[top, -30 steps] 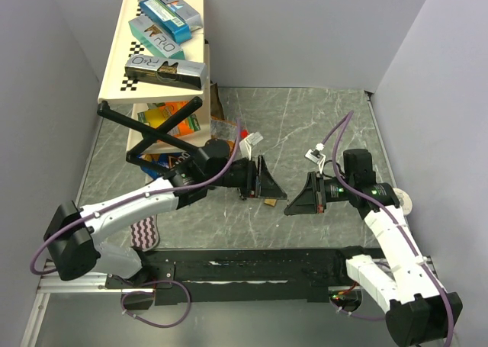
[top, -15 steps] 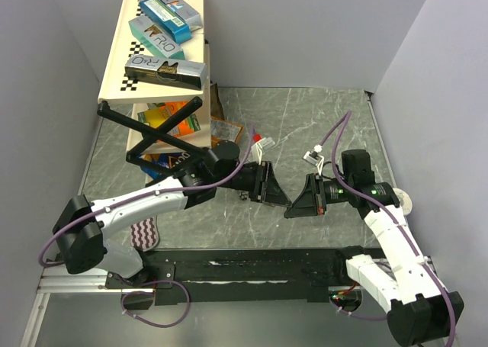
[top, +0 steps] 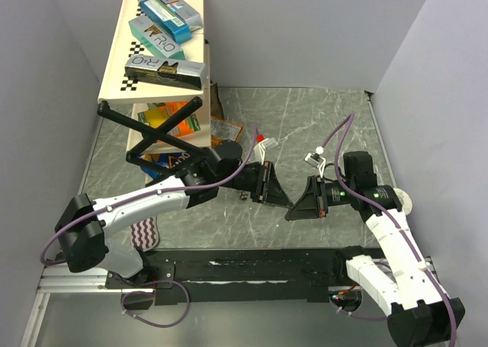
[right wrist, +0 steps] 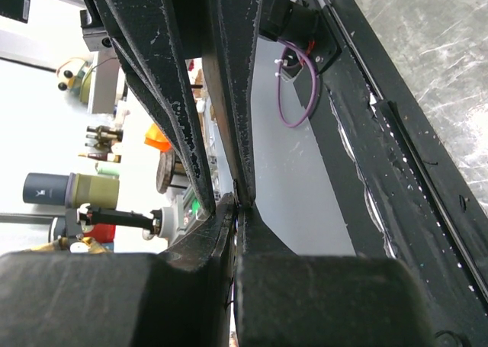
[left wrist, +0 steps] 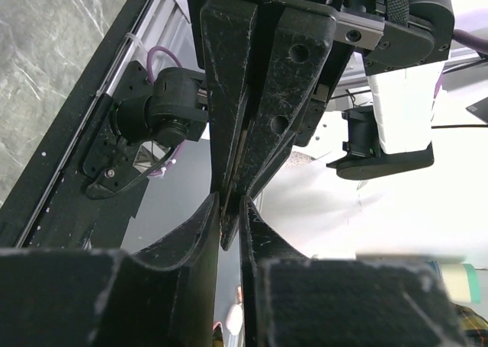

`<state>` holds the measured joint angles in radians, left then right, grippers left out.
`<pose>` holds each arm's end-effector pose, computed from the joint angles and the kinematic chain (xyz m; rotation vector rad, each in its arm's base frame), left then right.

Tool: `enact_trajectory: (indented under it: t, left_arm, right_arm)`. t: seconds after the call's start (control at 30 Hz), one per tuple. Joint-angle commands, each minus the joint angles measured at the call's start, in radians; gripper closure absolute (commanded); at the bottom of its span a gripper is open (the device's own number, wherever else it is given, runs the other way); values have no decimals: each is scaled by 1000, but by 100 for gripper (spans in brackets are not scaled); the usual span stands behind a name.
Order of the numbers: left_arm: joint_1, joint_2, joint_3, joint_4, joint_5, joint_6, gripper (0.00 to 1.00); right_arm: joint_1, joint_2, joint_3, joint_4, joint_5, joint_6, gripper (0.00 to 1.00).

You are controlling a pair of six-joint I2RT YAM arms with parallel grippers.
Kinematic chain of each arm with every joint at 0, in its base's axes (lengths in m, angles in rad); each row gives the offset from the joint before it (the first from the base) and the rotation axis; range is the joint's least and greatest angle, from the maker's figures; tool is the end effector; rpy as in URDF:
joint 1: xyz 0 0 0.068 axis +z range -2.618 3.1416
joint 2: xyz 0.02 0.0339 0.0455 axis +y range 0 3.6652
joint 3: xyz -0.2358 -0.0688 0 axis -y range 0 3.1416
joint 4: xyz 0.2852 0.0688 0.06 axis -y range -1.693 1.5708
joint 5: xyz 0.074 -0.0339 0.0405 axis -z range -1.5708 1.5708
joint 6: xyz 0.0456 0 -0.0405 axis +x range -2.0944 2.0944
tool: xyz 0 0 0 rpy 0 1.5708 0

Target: Unlock with the key

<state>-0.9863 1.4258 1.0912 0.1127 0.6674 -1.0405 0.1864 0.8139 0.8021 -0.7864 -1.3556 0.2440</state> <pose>0.1873 -0.3343 0.2857 0.5469 2.2035 -1.8857 0.1907 0.0813 0.2816 -0.6145 2.0770 1.7977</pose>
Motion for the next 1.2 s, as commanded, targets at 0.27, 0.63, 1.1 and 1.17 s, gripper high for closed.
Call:
enact_trajectory:
  t: [0.27,0.63,1.1,1.17]
  left_arm:
    - [-26,-10,-1,84,-6,-27,99]
    - [-35,-109,-57,119,-104,-32,99]
    - [-34,-171,-106,107,-149,-39,99]
    - [-34,-173,-105,101,-155,-39,99]
  right_arm:
    - [8,-18,39,4,-37,-17,100]
    - [8,-53,43,-1,62,6,62]
    - [7,-248,-47,286,233,301,40]
    - [7,-259,-50,306,217,314,43]
